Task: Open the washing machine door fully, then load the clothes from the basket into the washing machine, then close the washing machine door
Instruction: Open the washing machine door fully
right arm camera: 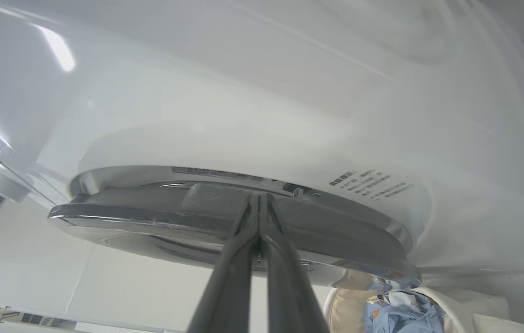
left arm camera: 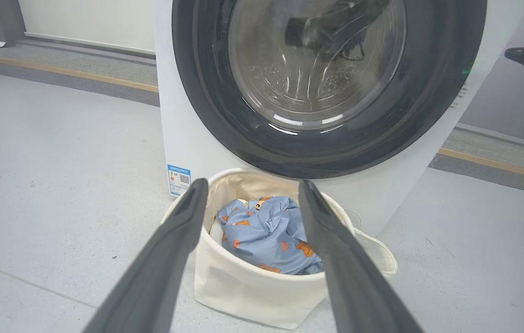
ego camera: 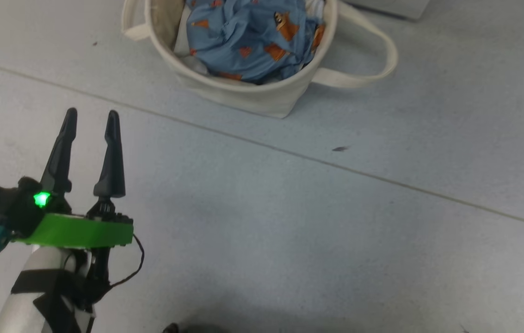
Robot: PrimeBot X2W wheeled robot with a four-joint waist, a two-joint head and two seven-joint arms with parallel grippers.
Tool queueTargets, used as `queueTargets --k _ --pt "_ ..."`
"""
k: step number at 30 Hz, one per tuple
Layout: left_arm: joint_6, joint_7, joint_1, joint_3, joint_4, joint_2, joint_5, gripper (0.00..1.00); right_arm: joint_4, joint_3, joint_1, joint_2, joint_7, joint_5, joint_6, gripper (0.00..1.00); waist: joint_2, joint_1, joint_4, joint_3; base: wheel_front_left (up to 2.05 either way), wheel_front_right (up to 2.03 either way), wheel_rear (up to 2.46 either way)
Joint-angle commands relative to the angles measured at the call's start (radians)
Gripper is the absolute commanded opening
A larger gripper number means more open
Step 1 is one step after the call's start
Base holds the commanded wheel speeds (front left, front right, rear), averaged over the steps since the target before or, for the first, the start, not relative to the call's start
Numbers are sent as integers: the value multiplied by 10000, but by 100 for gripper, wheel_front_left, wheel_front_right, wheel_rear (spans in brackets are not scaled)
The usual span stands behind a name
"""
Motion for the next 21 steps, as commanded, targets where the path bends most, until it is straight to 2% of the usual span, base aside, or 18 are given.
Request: queueTargets --k 1,6,12,18,21 --pt "-103 -125 -176 509 -191 200 125 100 -40 75 -651 147 -127 -151 4 0 0 -4 428 561 0 0 0" --pt "-142 -125 -336 414 -205 -10 71 100 803 141 -1669 237 -388 -340 4 0 0 -4 706 1058 0 0 0" --pt "-145 -125 -517 142 -207 -89 -167 100 1118 283 -2262 370 -408 -316 4 0 0 -4 979 1308 0 0 0" --pt "-146 -125 -499 104 -61 -110 -228 100 1116 710 -1945 626 666 -85 4 0 0 -4 1012 1111 0 0 0" --pt "-146 -125 -440 105 14 -81 -220 100 906 1007 -1524 813 1542 183 4 0 0 -4 945 901 0 0 0"
